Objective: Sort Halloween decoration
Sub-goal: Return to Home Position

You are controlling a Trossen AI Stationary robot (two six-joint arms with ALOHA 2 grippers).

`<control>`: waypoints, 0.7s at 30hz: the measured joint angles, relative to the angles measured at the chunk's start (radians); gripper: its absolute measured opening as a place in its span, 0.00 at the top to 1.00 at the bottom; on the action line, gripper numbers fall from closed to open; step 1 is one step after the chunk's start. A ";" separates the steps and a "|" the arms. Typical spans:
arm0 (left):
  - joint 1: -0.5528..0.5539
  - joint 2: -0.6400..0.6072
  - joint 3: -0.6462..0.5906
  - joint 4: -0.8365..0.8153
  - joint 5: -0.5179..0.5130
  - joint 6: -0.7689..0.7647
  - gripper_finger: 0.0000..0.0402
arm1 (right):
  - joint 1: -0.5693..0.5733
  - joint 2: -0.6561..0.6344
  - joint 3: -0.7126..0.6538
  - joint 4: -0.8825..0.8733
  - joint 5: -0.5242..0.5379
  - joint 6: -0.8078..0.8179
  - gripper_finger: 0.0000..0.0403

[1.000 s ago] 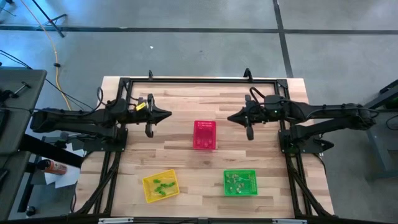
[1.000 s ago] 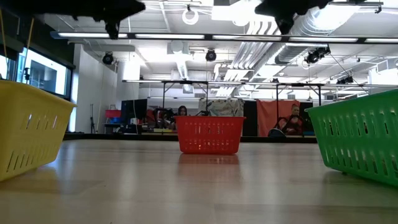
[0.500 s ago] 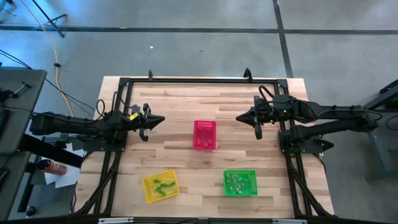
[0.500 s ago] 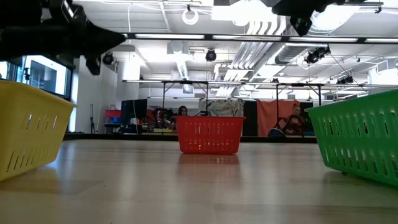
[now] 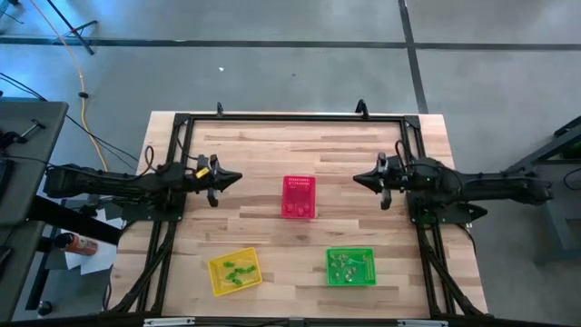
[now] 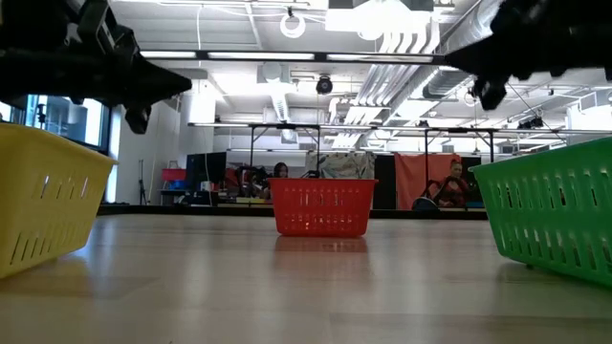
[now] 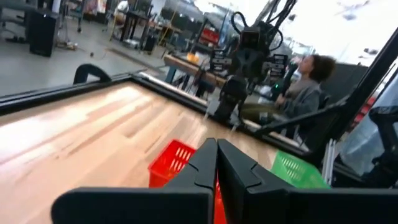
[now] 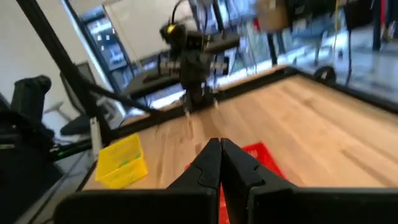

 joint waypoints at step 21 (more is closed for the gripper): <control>0.000 -0.162 0.000 -0.188 0.001 0.003 1.00 | -0.089 -0.187 -0.228 -0.015 -0.028 -0.237 1.00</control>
